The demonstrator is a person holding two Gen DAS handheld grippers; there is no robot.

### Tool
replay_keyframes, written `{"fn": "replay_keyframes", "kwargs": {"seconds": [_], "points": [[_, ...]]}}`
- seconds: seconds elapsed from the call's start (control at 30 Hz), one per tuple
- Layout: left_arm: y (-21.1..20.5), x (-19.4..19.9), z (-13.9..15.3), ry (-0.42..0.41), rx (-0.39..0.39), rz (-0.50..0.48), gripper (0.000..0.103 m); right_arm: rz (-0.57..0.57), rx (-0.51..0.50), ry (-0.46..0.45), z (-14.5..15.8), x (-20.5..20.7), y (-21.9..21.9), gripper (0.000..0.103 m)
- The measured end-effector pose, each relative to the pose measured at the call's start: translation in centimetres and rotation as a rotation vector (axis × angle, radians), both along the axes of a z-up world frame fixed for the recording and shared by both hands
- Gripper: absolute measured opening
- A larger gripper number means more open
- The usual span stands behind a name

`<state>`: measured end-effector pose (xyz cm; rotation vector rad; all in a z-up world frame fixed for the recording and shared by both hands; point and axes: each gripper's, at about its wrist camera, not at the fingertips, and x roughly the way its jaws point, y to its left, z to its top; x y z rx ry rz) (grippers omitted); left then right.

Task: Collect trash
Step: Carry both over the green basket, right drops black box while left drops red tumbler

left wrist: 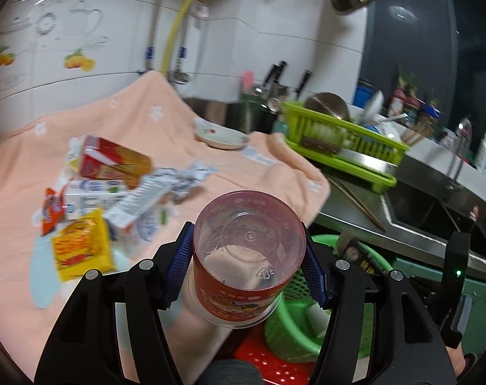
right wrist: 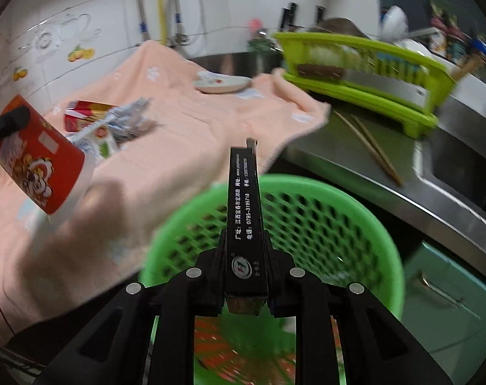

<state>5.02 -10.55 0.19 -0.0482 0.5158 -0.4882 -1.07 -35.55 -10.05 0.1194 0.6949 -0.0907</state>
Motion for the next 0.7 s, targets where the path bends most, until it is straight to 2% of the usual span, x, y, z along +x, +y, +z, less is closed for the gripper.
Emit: {"fn": "replay_keyframes", "kwargs": {"seconds": [0.07, 0.5, 0.7], "points": [[-1.5, -0.1, -0.2, 0.016, -0.001, -0.035, 0.061, -0.028, 0.010, 0.008, -0.4, -0.9, -1.3, 0.020], [-9.1, -0.6, -2.3, 0.089, 0.056, -0.174, 0.062, -0.105, 0.052, -0.029, -0.5, -3.7, -4.9, 0.049], [-11.0, -0.4, -3.8, 0.125, 0.086, -0.196, 0.062, -0.121, 0.056, -0.048, -0.3, -4.5, -5.7, 0.053]]}}
